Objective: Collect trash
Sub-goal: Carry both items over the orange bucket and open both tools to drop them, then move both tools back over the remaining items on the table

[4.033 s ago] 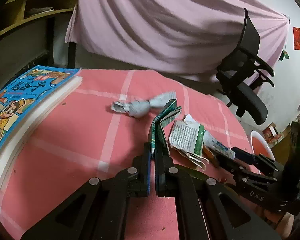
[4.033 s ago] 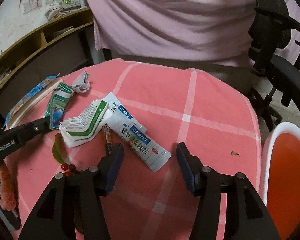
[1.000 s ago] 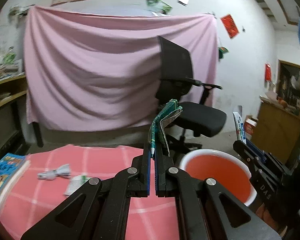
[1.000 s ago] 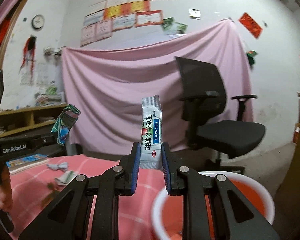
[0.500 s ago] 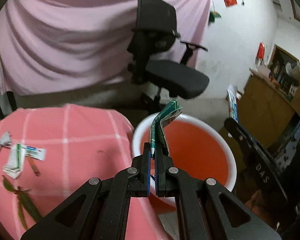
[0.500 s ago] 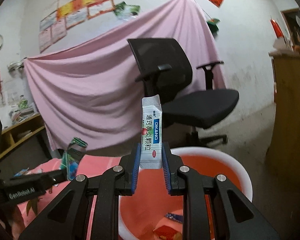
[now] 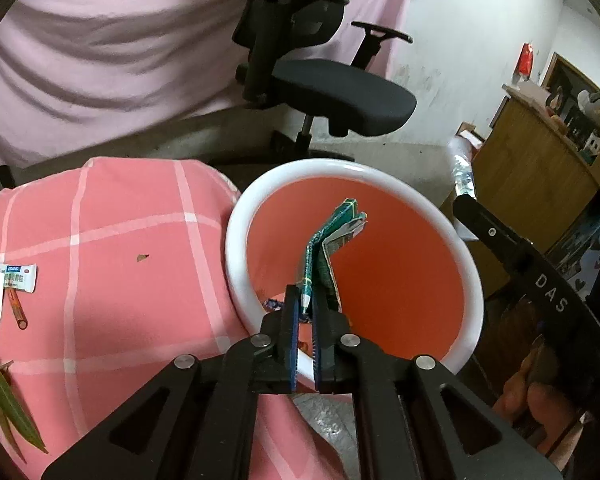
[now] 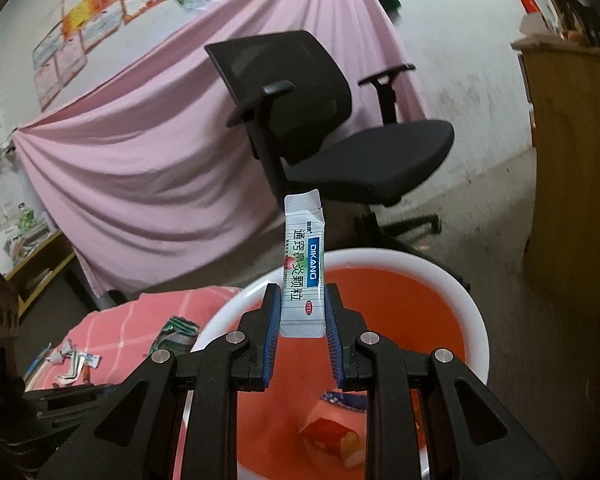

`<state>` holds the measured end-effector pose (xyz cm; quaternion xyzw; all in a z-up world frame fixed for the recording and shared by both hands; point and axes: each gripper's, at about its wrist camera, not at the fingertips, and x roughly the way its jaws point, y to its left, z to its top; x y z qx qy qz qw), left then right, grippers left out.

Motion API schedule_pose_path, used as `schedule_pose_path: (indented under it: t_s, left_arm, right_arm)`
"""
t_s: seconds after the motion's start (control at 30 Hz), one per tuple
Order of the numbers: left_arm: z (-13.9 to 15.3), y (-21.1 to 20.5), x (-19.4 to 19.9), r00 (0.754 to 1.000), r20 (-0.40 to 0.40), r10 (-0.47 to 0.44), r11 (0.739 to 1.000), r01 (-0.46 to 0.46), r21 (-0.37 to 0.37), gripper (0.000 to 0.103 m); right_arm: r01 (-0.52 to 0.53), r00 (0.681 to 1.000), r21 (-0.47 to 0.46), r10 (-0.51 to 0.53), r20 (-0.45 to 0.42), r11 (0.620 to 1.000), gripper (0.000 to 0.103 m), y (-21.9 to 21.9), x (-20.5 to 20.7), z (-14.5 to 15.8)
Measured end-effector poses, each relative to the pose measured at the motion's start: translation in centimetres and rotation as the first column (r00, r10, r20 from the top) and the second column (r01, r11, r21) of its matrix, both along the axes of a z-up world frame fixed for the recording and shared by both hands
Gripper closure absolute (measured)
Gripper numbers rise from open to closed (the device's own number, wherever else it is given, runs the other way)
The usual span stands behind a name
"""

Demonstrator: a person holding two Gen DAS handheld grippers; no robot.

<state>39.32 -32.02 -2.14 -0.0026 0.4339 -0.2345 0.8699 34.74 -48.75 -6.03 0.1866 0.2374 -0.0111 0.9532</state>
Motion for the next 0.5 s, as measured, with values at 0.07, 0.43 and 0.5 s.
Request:
schedule_pose_path:
  t_s: [0.07, 0.43, 0.5]
  left_arm:
    - [-0.2, 0.0, 0.0, 1.000, -0.004, 0.002, 1.000, -0.002, -0.001, 0.084]
    - [1.4, 2.3, -0.4, 0.995, 0.058, 0.083, 0.996, -0.080, -0.048, 0.067]
    - [2.1, 3.3, -0.8, 0.990, 0.091, 0.109, 0.993, -0.104, -0.059, 0.067]
  right_arm:
    - [0.002, 1.000, 0.004, -0.002, -0.018, 1.000, 0.083, -0.3, 0.0, -0.3]
    - [-0.004, 1.000, -0.005, 0.004, -0.025, 1.000, 0.077, -0.1, 0.1, -0.4]
    - [-0.006, 1.000, -0.015, 0.006, -0.001, 1.000, 0.073, 0.2, -0.2, -0.1]
